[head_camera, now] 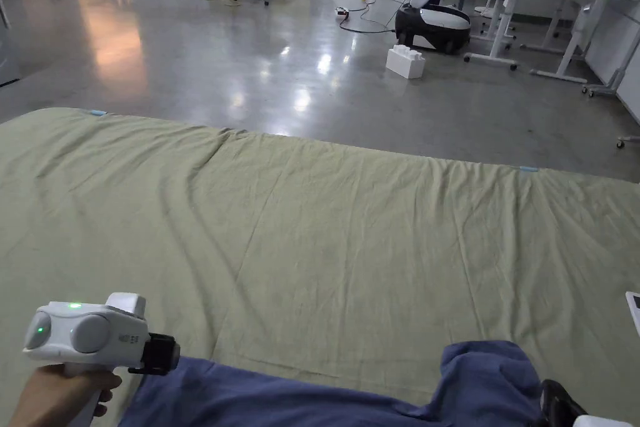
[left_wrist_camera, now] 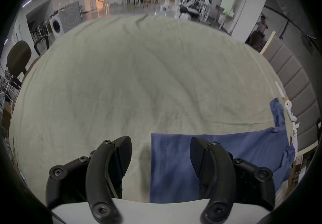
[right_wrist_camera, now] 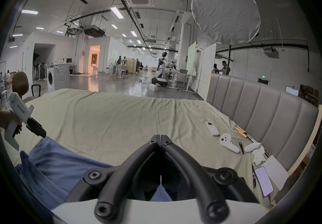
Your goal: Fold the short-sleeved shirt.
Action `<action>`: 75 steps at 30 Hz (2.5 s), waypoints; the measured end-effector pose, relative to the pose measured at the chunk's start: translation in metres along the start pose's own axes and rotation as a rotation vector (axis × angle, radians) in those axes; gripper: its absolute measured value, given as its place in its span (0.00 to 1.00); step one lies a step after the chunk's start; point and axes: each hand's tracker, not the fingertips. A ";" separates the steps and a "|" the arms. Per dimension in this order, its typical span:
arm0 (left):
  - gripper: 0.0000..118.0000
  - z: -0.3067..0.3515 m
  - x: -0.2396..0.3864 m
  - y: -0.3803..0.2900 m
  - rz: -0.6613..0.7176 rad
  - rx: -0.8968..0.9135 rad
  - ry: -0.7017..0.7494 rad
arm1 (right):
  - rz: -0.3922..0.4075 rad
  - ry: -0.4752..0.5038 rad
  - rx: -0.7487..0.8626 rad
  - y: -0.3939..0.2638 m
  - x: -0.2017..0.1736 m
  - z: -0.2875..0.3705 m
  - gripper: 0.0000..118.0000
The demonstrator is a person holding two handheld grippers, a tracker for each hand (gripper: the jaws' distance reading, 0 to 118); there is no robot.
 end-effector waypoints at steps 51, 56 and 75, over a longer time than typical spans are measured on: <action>0.04 0.103 0.004 -0.053 0.020 0.310 -0.120 | -0.041 0.238 -0.590 -0.022 0.097 -0.118 0.02; 0.04 0.137 -0.015 -0.077 -0.018 0.346 -0.082 | -0.038 0.227 -0.510 0.001 0.111 -0.055 0.02; 0.04 0.127 -0.046 -0.227 -0.088 0.062 -0.055 | 0.036 0.243 -0.763 -0.116 0.107 0.068 0.02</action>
